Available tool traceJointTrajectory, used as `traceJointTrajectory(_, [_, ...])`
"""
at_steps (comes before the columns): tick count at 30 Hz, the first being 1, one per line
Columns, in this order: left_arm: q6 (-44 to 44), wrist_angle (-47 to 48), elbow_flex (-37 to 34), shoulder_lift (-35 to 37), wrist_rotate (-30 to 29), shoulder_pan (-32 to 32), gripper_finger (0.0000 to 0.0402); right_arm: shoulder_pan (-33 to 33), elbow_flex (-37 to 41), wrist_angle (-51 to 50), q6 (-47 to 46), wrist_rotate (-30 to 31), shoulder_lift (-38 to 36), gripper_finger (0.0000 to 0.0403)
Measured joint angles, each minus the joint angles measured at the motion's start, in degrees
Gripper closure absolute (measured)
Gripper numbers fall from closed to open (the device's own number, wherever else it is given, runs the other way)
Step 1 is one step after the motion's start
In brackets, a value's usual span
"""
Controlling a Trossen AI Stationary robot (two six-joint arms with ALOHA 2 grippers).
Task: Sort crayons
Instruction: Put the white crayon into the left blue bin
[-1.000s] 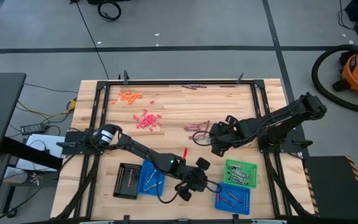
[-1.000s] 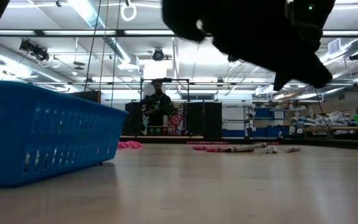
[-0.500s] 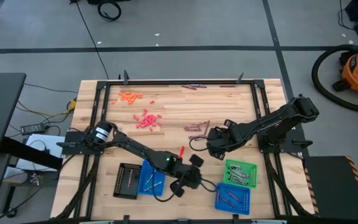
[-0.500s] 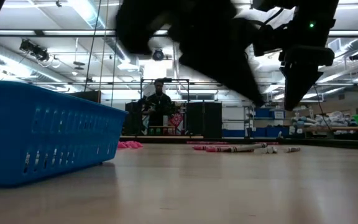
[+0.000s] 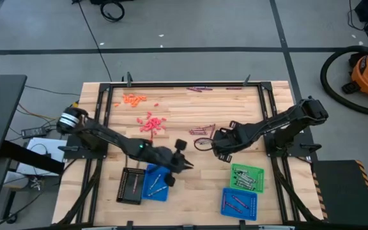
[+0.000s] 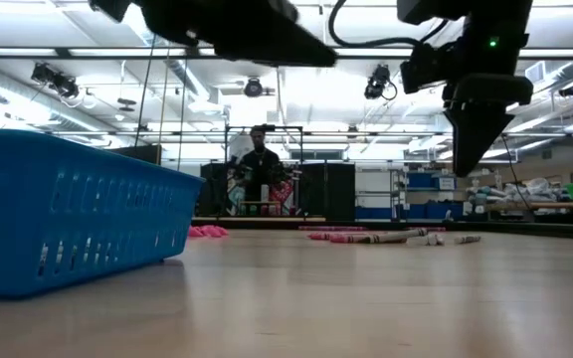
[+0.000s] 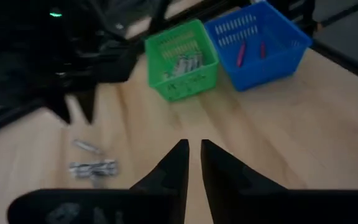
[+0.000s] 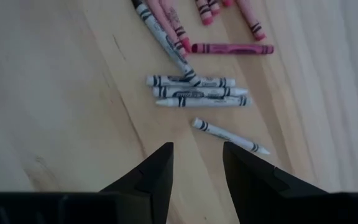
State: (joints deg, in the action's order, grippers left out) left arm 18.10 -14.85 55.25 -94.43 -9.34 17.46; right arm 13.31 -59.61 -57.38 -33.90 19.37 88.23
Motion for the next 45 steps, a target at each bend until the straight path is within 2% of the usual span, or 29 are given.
traceJointTrajectory(6, [0.8,-8.6,-8.1,7.5,0.0,-2.0,0.0352,-3.5,0.0,0.4,2.7,-3.3,0.3,0.026])
traceJointTrajectory(21, [0.7,-3.4,-19.6,26.8,-0.3,-4.3,0.0352,-6.5,0.0,-0.2,21.0,-4.5,2.5,0.025])
traceJointTrajectory(29, [-3.2,-0.4,-21.3,29.7,-0.3,-9.0,0.0349,-11.1,3.1,2.8,28.3,-7.0,2.6,0.0252])
traceJointTrajectory(33, [-4.5,0.3,-21.3,29.7,-0.5,-10.0,0.0322,-13.5,5.6,4.1,30.4,-7.5,2.6,0.0252])
traceJointTrajectory(41, [-4.6,0.4,-21.3,29.7,-0.4,-9.8,0.0225,-17.2,8.7,8.6,34.8,-9.6,2.6,0.0253])
traceJointTrajectory(45, [-4.5,1.0,-21.3,29.7,-0.4,-9.8,0.0206,-18.6,10.4,10.1,36.0,-10.2,2.6,0.0253])
